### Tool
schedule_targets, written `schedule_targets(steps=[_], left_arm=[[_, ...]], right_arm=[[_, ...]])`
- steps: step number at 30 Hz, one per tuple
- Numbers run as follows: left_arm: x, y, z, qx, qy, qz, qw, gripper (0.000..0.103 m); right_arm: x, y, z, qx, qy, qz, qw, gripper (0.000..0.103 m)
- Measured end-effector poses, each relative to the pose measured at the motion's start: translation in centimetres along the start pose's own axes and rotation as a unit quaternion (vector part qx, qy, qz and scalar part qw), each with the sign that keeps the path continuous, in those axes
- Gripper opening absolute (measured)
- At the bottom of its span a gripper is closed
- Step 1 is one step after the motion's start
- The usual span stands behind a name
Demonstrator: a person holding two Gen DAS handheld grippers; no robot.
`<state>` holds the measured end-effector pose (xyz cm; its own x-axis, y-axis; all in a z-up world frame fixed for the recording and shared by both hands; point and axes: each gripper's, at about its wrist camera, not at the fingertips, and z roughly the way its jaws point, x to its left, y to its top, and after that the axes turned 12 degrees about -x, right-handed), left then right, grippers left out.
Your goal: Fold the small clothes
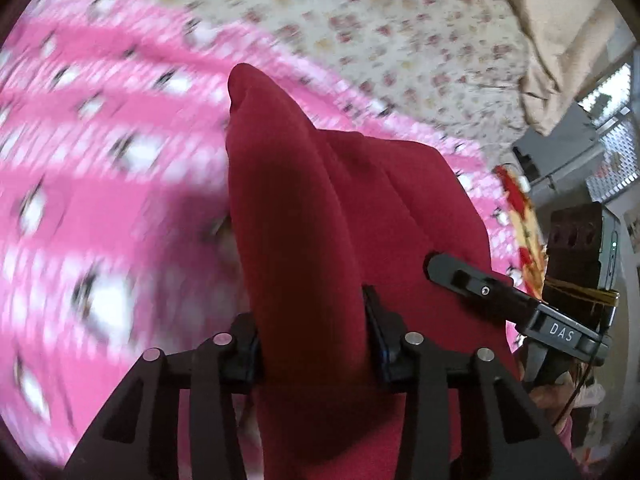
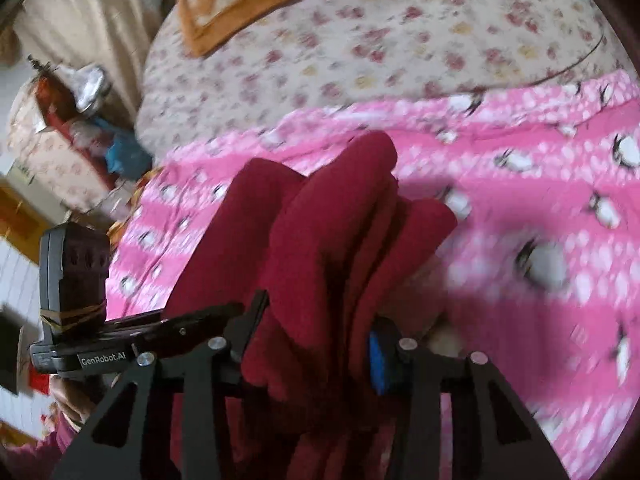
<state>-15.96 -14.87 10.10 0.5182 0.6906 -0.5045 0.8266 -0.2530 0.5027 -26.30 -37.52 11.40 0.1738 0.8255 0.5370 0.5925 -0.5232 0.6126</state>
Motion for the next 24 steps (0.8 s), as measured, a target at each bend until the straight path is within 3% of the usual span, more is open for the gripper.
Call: schedule_targets(steps=[2,4,7,13,15,18,24], left_arm=[[1.5,-1.9,0.6,0.017,0.031,-0.015,0.9993,0.029],[2.7,-3.3,0.8,0.007,0.051,-0.033,0.9981,0.05],[2.7,-4.0,-0.3,-0.029,0.068,-0.034,0.9967,0.051],[-0.1,-4.6,-2.2,-0.082,0.14,0.033,0.9862,0.051],[-0.6,-4.7,-2.4,-0.086,0.148,0.043,0.9842,0.051],[-1.3,-5.1,-3.4,-0.101,0.157,0.054,0.9809,0.051],[-2.2,-5.8,-5.5,-0.143,0.184,0.076,0.9695,0.051]], right_arm=[[0.1,-2.5,0.9,0.021,-0.019,-0.003,1.0,0.052],[0.2,-5.1,1.7,0.051,-0.076,-0.038,0.995,0.057],[1.2,-6.3,-0.6,0.024,-0.081,-0.049,0.995,0.058],[3.9,-6.8,-5.1,-0.004,-0.081,-0.101,0.992,0.058],[4.4,-7.5,-4.4,0.007,-0.095,-0.126,0.988,0.057],[3.9,-9.2,-2.5,0.019,-0.153,-0.176,0.972,0.058],[3.9,-8.9,-4.3,0.001,-0.137,-0.148,0.979,0.058]])
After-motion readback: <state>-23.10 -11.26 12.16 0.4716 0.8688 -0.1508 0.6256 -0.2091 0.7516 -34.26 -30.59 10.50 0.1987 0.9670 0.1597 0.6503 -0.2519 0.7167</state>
